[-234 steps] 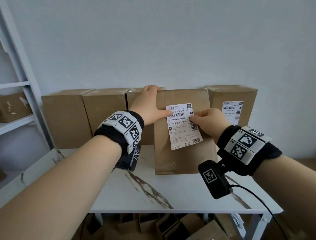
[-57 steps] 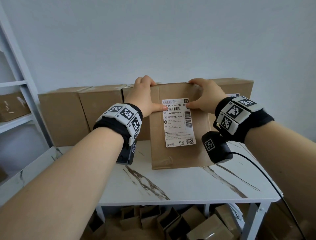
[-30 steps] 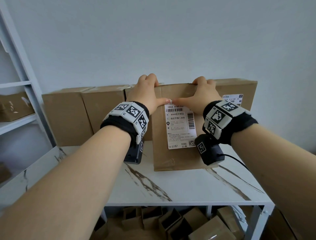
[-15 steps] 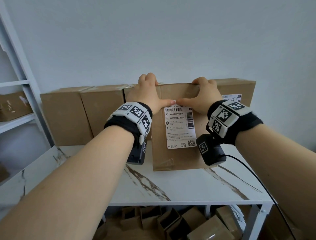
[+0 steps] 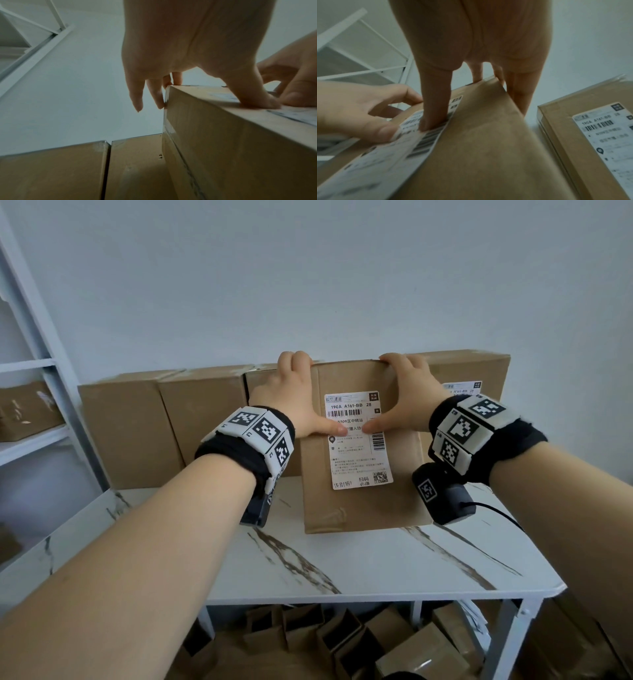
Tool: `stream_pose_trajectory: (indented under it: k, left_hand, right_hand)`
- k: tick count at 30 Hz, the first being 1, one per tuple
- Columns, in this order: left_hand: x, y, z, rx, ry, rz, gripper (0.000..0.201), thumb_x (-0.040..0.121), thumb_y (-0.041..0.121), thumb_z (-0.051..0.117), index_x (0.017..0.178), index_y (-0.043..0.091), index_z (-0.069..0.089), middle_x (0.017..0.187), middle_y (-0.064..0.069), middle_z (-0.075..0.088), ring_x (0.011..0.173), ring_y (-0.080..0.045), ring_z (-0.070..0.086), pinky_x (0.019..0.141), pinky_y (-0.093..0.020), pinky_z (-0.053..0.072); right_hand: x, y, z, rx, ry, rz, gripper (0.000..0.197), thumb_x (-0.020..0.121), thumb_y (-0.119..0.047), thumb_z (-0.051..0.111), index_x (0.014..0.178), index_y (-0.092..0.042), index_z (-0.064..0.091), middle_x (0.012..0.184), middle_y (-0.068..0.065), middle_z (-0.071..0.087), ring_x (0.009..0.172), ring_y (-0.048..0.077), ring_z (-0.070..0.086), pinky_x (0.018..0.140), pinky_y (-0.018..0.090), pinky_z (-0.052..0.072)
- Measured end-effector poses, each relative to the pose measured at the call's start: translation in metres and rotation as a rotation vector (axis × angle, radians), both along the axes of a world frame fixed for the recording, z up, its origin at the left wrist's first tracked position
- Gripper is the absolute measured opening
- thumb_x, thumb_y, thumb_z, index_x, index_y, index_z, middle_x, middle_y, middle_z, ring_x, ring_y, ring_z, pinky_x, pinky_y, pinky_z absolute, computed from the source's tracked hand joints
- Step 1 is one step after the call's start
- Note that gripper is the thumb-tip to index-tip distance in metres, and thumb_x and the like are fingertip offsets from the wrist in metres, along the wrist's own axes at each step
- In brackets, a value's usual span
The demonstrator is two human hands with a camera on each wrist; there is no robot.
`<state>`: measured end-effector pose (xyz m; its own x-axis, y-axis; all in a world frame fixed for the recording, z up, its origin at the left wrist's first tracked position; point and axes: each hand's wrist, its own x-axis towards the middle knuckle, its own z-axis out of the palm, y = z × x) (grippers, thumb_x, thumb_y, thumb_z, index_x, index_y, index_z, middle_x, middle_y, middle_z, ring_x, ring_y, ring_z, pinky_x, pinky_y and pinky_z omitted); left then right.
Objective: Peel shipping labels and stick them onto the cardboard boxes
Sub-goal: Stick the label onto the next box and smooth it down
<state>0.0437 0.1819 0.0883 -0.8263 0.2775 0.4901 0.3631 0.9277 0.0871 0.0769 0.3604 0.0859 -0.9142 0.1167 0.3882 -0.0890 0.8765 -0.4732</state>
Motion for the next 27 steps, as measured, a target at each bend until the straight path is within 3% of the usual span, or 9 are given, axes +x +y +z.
stream_pose_trajectory:
  k: [4, 8, 11, 15, 20, 27]
  left_hand:
    - [0.007, 0.003, -0.001, -0.155, -0.007, 0.039, 0.126, 0.042, 0.073, 0.075, 0.136, 0.011, 0.021, 0.139, -0.005, 0.023, 0.121, -0.027, 0.043, 0.091, -0.04, 0.043]
    - [0.01, 0.005, -0.005, -0.26, -0.045, 0.082, 0.155, 0.035, 0.077, 0.074, 0.148, 0.008, -0.006, 0.153, -0.01, 0.003, 0.138, -0.031, 0.024, 0.11, -0.045, 0.03]
    - [0.013, 0.007, -0.005, -0.31, -0.078, 0.11, 0.165, 0.031, 0.078, 0.075, 0.146, 0.005, -0.018, 0.156, -0.014, -0.01, 0.143, -0.032, 0.013, 0.114, -0.047, 0.022]
    - [0.012, 0.007, -0.002, -0.288, -0.131, 0.103, 0.165, 0.032, 0.075, 0.077, 0.146, 0.006, -0.02, 0.156, -0.013, -0.014, 0.144, -0.032, 0.009, 0.116, -0.048, 0.019]
    - [0.009, 0.007, 0.0, -0.279, -0.158, 0.097, 0.165, 0.03, 0.074, 0.078, 0.146, 0.006, -0.018, 0.156, -0.011, -0.014, 0.144, -0.032, 0.008, 0.117, -0.048, 0.017]
    - [0.009, 0.003, 0.0, -0.276, -0.146, 0.069, 0.164, 0.031, 0.069, 0.082, 0.147, 0.008, -0.016, 0.156, -0.011, -0.011, 0.144, -0.031, 0.009, 0.117, -0.045, 0.017]
  right_hand:
    - [0.001, -0.001, -0.003, 0.109, -0.066, -0.032, 0.134, 0.045, -0.038, 0.092, 0.148, -0.028, 0.006, 0.152, 0.003, 0.009, 0.134, 0.026, 0.034, 0.102, 0.042, 0.042]
    - [0.003, -0.003, -0.005, 0.24, -0.125, -0.078, 0.148, 0.04, -0.048, 0.091, 0.148, -0.031, -0.01, 0.156, 0.006, -0.006, 0.142, 0.035, 0.018, 0.109, 0.051, 0.033]
    - [0.007, -0.006, -0.006, 0.325, -0.171, -0.112, 0.157, 0.037, -0.055, 0.089, 0.146, -0.029, -0.022, 0.156, 0.009, -0.017, 0.144, 0.034, 0.005, 0.11, 0.052, 0.028]
    - [0.01, -0.009, -0.006, 0.403, -0.191, -0.142, 0.162, 0.033, -0.063, 0.085, 0.145, -0.025, -0.025, 0.155, 0.008, -0.023, 0.145, 0.032, -0.003, 0.111, 0.052, 0.028]
    - [0.003, -0.022, -0.006, 0.44, -0.091, -0.092, 0.157, 0.036, -0.074, 0.077, 0.148, -0.015, -0.016, 0.156, 0.005, -0.022, 0.144, 0.031, -0.018, 0.116, 0.05, 0.013]
    - [0.007, -0.029, -0.016, 0.515, -0.138, -0.044, 0.16, 0.029, -0.075, 0.077, 0.144, -0.029, -0.025, 0.151, 0.015, -0.032, 0.138, 0.04, -0.028, 0.115, 0.056, 0.011]
